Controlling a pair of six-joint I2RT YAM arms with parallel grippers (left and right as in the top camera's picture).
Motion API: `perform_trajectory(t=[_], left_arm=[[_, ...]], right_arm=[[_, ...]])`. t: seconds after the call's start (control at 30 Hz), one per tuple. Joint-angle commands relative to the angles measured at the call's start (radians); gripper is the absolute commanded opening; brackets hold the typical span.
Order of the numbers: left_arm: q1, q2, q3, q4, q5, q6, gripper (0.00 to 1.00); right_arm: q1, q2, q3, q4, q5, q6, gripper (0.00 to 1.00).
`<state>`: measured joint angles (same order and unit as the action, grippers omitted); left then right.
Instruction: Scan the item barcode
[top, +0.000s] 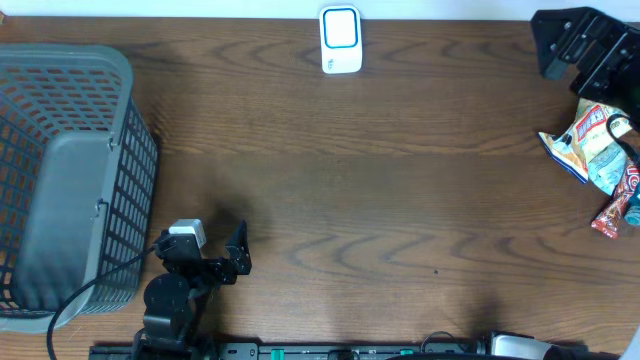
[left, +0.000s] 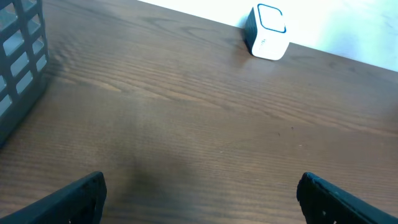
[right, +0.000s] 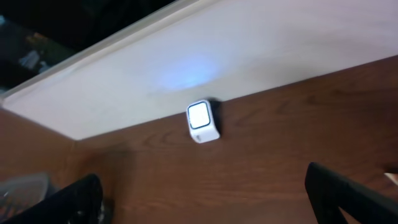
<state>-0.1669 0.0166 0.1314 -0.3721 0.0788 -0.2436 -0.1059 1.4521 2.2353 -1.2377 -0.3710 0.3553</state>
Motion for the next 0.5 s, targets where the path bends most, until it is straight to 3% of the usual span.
perform_trajectory(t=[0.0, 0.47], left_arm=[[-0.004, -0.005, -0.016, -0.017, -0.005, -0.009, 0.98], [-0.004, -0.005, -0.016, -0.017, -0.005, -0.009, 0.98]], right_arm=[[0.019, -0.018, -0.005, -0.005, -0.025, -0.004, 0.99], [0.022, -0.200, -0.005, -0.118, 0.025, -0.133, 0.99]])
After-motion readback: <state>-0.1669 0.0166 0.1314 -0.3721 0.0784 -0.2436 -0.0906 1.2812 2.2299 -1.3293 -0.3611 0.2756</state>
